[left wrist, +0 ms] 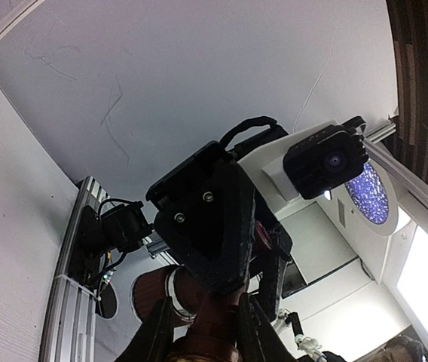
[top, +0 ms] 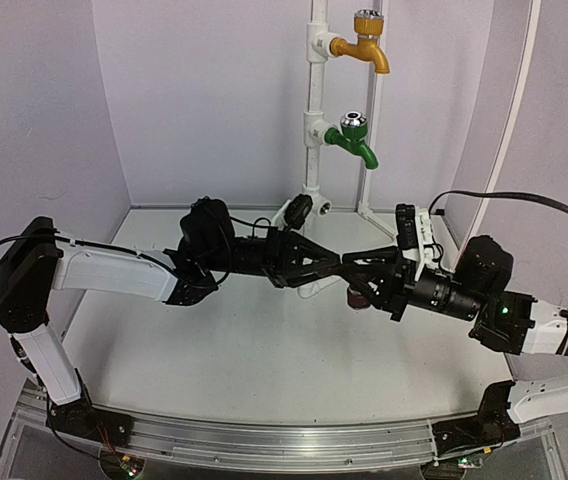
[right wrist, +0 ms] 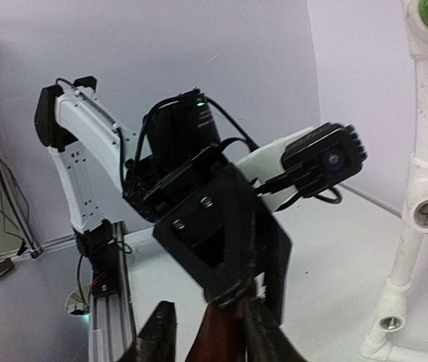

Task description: Install the water faucets

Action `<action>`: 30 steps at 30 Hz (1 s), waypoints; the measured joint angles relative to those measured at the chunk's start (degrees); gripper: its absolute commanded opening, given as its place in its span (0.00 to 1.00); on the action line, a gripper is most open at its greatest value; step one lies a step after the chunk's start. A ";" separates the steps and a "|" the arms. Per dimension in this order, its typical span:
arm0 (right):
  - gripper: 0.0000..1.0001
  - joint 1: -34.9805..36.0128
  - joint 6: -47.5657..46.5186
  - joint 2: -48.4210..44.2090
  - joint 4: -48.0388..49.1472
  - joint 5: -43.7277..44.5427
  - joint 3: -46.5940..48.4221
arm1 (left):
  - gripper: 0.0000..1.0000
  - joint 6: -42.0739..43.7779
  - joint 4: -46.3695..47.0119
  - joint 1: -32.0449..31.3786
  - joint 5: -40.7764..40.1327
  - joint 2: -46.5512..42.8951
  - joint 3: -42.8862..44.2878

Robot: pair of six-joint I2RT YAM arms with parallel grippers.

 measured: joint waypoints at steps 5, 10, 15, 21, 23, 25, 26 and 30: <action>0.34 -0.52 -1.45 1.54 2.08 0.76 0.00 | 0.00 -1.03 -0.09 0.64 0.26 0.02 -0.09; 0.41 -0.20 -2.05 2.99 2.55 0.59 0.00 | 0.00 -0.99 0.79 0.48 0.10 0.02 -0.09; 0.24 -0.12 -2.47 3.21 2.80 0.50 -0.16 | 0.00 -0.94 0.92 0.36 0.08 0.02 -0.15; 0.00 -0.14 -2.31 2.60 3.80 0.72 -0.83 | 0.00 -1.06 0.93 0.46 0.10 0.29 -0.33; 0.00 -0.14 -2.23 2.60 3.83 0.65 -0.83 | 0.00 -1.16 1.15 0.47 0.14 0.40 -0.33; 0.00 -0.14 -2.24 2.60 3.85 0.74 -0.84 | 0.15 -1.32 1.38 0.48 0.15 0.49 -0.33; 0.00 -0.14 -2.26 2.60 3.89 0.84 -0.86 | 0.34 -1.34 1.40 0.48 0.15 0.50 -0.33; 0.00 0.11 -3.44 1.19 3.66 3.84 -2.43 | 0.83 -1.24 2.78 1.01 -0.74 0.44 -1.53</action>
